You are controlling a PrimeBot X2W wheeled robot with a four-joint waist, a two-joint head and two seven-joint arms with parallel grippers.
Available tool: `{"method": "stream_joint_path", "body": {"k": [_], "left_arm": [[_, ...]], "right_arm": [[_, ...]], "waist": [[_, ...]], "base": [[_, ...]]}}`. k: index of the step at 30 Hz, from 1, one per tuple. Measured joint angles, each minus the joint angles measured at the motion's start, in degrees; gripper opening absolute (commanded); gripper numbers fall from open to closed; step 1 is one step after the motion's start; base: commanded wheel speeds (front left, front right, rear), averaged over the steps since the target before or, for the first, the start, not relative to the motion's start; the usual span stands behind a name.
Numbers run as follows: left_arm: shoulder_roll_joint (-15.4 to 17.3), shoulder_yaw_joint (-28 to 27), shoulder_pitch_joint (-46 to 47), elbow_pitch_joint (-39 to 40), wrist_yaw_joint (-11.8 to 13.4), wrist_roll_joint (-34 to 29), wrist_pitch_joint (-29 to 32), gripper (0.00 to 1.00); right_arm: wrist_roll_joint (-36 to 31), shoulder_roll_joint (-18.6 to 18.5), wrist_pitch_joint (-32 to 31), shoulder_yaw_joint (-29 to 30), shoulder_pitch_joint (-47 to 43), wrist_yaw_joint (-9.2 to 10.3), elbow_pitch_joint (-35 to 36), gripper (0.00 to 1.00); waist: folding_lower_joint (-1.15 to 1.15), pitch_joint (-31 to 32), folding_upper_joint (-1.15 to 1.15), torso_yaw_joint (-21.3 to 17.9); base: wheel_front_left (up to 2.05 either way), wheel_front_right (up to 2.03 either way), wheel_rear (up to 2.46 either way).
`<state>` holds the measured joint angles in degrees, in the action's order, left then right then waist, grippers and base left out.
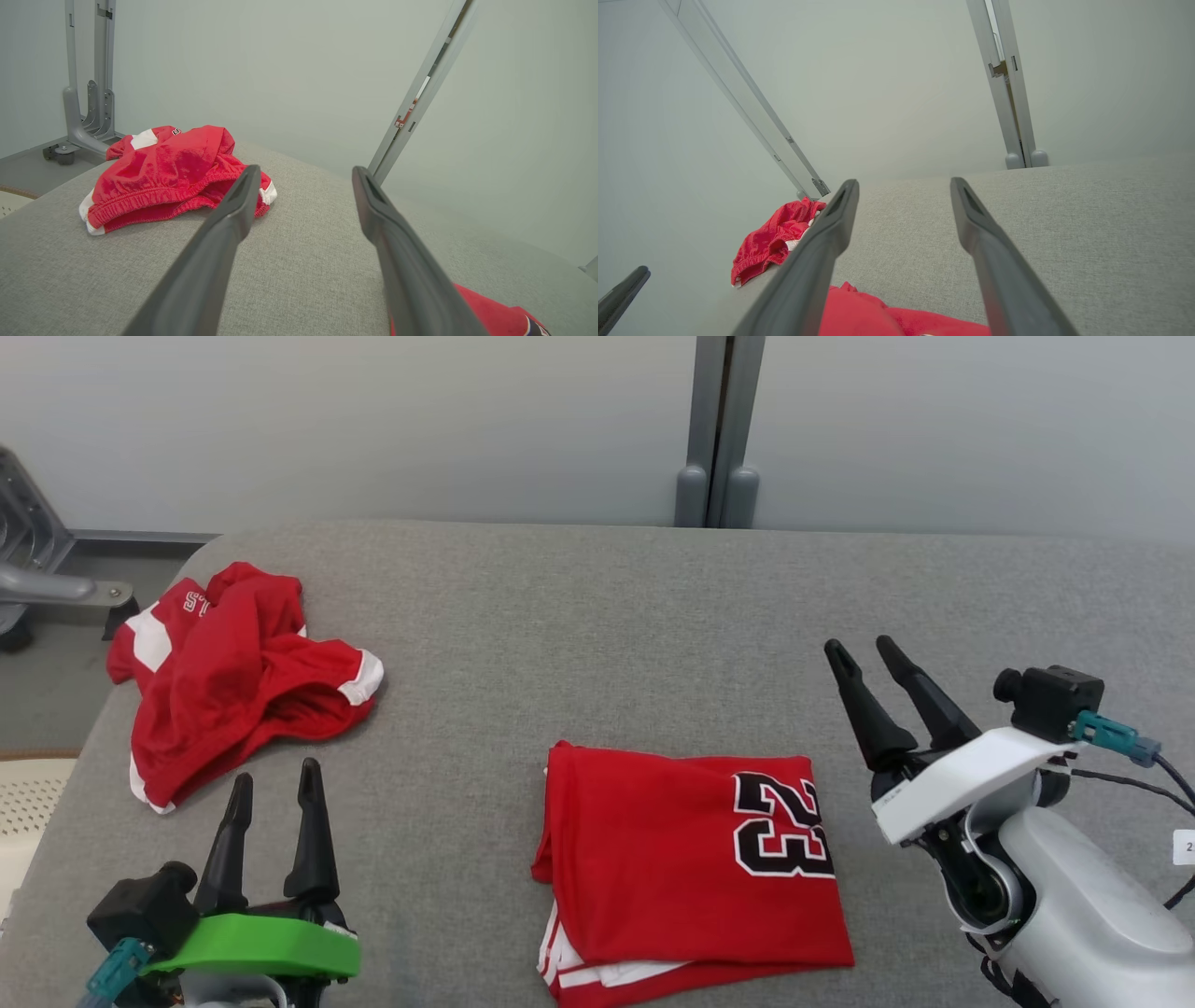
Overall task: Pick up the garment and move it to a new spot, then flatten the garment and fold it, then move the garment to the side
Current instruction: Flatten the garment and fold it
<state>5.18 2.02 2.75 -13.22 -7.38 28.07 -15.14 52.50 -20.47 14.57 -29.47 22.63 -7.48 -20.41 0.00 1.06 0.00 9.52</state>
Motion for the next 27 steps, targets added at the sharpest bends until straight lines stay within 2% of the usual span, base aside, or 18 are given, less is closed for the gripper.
{"method": "stream_joint_path", "body": {"k": [5, 8, 14, 17, 27], "left_arm": [[-0.36, -0.19, -0.24, 2.48, 0.0, -1.25, 0.0, 1.0], [-0.51, -0.45, -0.64, 3.23, 0.0, -2.87, 0.01, 1.0], [-0.53, -0.87, -0.72, 3.37, 0.0, -6.46, 0.0, 1.0], [-0.57, -1.62, -0.9, 3.22, 0.0, -7.61, 0.0, 1.0], [-0.81, -3.94, -1.21, 1.98, -0.01, -11.22, 0.0, 1.0]], "right_arm": [[-3.13, -0.51, 0.15, 4.26, -1.62, -0.01, -0.19, 1.0], [-7.25, -0.74, 0.22, 7.02, -3.65, 0.0, -0.13, 1.0], [-12.35, 1.42, 0.43, 12.28, -8.32, 0.0, 0.51, 1.0], [-13.66, 2.92, 0.44, 13.5, -10.22, -0.01, 1.2, 1.0], [-21.95, 4.14, 0.47, 17.37, -12.65, -0.01, 0.66, 1.0]], "waist": [[0.0, -0.11, 0.0, -2.04], [0.0, -0.18, 0.0, -3.64], [0.0, -0.18, 0.0, -6.02], [0.0, -0.11, 0.0, -7.06], [0.0, 0.04, 0.0, -9.32]], "base": [[0.0, 0.0, 0.0], [0.0, 0.0, 0.0], [0.0, 0.0, 0.0], [0.0, 0.0, 0.0], [0.0, 0.0, 0.0]]}}
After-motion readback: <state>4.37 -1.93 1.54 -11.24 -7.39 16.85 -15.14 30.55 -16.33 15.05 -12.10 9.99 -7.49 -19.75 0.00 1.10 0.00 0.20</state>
